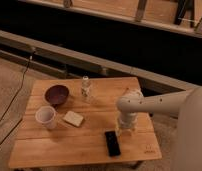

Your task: Push the eraser across the table

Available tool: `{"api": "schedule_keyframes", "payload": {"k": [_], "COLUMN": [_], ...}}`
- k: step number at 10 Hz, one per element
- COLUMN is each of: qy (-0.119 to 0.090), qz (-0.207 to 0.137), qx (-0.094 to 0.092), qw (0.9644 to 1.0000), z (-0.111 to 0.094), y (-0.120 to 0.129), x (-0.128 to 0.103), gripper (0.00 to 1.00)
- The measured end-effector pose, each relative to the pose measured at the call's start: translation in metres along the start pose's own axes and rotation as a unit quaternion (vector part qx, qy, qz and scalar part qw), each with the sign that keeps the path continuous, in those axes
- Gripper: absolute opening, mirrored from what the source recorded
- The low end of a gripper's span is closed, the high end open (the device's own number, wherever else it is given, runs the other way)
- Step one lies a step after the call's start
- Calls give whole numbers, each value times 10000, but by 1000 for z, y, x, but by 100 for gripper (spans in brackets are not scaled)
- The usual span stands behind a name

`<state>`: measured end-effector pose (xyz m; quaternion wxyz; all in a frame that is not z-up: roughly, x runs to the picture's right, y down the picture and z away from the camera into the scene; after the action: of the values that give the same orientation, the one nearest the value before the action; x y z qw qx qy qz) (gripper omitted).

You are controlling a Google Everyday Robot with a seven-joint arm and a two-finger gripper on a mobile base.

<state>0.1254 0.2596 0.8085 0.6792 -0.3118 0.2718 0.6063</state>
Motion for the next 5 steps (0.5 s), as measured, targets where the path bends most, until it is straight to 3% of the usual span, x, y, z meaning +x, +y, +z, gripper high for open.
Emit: {"api": "schedule_keyframes", "payload": {"k": [5], "qy": [66], "qz": [-417], "qx": [-219], "qw": [9989], "z": [8], "y": [43], "x": [-2], "gripper": [65]}}
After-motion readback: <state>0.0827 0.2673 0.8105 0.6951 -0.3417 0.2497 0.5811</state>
